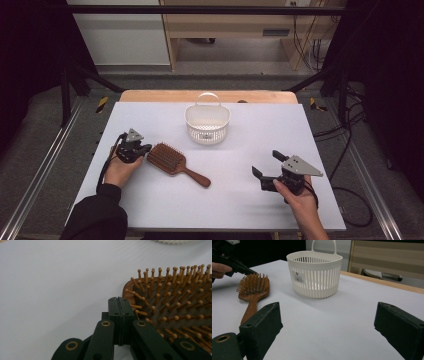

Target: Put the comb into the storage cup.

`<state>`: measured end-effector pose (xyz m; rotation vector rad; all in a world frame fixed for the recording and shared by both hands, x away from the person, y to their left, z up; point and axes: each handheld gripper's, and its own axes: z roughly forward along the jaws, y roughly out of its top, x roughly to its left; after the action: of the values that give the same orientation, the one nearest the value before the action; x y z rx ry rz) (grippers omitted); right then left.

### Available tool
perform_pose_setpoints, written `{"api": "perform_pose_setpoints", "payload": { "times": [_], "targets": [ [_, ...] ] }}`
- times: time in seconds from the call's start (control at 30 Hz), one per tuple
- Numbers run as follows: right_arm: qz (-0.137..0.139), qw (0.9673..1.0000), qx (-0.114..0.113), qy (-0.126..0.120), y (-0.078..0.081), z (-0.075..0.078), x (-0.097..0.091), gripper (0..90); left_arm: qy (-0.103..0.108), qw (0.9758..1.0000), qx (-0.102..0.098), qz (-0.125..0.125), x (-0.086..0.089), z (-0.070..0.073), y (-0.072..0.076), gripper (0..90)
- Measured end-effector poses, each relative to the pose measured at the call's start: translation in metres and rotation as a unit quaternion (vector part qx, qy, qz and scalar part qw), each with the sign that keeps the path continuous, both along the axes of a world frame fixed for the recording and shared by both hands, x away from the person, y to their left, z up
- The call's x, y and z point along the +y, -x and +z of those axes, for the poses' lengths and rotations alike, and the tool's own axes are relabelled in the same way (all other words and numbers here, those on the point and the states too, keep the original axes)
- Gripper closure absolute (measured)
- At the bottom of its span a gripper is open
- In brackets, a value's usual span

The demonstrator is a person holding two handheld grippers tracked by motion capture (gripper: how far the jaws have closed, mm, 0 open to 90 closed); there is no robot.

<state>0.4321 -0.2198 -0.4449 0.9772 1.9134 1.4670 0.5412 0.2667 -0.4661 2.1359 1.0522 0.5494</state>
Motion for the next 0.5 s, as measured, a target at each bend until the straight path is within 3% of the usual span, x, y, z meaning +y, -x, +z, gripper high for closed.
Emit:
{"api": "perform_pose_setpoints", "payload": {
  "times": [0.27,0.5],
  "targets": [
    [0.012,0.9997,0.019,0.007,0.003,0.002,0.006,6.3,0.001,0.9997,0.003,-0.025,-0.032,-0.001,0.016,89.7],
    [0.013,0.9996,0.022,0.015,0.005,0.003,0.015,7.8,0.009,0.9987,0.004,-0.049,-0.06,-0.003,0.03,89.7]
  ]
}}
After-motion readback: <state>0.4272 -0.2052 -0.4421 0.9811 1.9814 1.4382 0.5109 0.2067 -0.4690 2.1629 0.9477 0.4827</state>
